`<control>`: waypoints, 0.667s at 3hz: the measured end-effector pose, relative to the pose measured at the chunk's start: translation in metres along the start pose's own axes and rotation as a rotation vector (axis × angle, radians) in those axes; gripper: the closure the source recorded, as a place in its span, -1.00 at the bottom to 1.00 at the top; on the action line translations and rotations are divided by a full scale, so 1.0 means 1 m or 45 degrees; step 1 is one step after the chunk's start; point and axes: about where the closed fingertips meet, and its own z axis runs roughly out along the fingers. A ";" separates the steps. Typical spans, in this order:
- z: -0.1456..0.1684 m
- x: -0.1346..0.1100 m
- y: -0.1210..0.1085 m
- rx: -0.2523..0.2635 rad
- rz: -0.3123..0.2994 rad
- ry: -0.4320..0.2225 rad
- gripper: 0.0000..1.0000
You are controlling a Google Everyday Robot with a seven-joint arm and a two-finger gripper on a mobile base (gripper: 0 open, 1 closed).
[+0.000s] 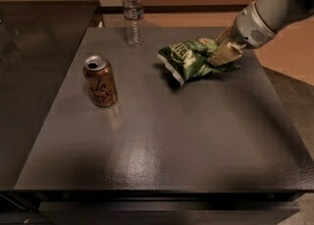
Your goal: Move green jalapeno chip bag near orange can
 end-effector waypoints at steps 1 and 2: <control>0.019 -0.028 0.029 -0.096 -0.123 -0.025 1.00; 0.038 -0.055 0.056 -0.182 -0.267 -0.038 1.00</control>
Offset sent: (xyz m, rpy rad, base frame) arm -0.0569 0.1246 -0.0064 -0.0130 -0.0229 0.4222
